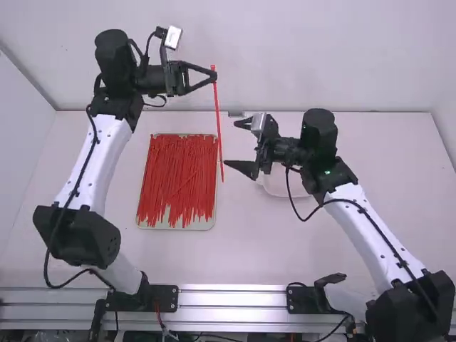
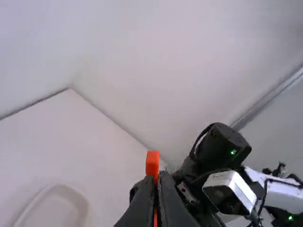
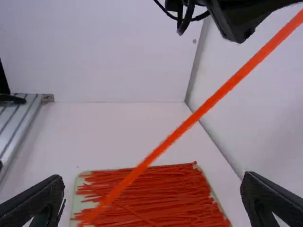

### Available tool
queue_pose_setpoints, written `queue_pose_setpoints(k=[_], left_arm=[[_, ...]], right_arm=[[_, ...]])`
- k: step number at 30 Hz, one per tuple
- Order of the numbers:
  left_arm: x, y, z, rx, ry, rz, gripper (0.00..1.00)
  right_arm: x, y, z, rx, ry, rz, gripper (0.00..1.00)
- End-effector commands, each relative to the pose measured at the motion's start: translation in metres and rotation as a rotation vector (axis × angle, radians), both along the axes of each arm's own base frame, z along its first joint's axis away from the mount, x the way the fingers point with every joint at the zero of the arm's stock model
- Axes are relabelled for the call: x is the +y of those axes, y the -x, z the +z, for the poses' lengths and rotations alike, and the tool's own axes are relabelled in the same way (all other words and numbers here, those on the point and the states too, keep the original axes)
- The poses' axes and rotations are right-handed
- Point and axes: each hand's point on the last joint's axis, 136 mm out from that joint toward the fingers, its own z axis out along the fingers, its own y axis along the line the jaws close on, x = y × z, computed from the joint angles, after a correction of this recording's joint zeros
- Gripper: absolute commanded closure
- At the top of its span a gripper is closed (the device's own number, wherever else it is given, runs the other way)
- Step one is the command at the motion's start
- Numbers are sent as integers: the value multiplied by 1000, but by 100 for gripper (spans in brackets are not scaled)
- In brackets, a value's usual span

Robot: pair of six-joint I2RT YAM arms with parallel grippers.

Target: Fasten the cable tie

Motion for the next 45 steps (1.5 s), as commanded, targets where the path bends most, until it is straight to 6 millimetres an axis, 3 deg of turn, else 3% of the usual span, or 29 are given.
queue_pose_setpoints(k=[1, 6, 13, 25, 33, 45], left_arm=[[9, -7, 5, 54, 10, 34, 97], [17, -22, -22, 233, -3, 120, 97], [16, -15, -47, 399, -30, 122, 98], [13, 10, -57, 570, -12, 14, 97], [11, 15, -63, 714, -4, 18, 97], [10, 15, -64, 745, -1, 17, 98]], right_arm=[[-2, -2, 13, -125, 8, 10, 1], [-2, -1, 13, -304, 47, 35, 1], [8, 19, 15, -610, 69, 165, 1], [31, 44, 10, -977, 105, 287, 0], [33, 47, 11, -1058, 101, 306, 1], [37, 79, 22, -1111, -29, 434, 1]])
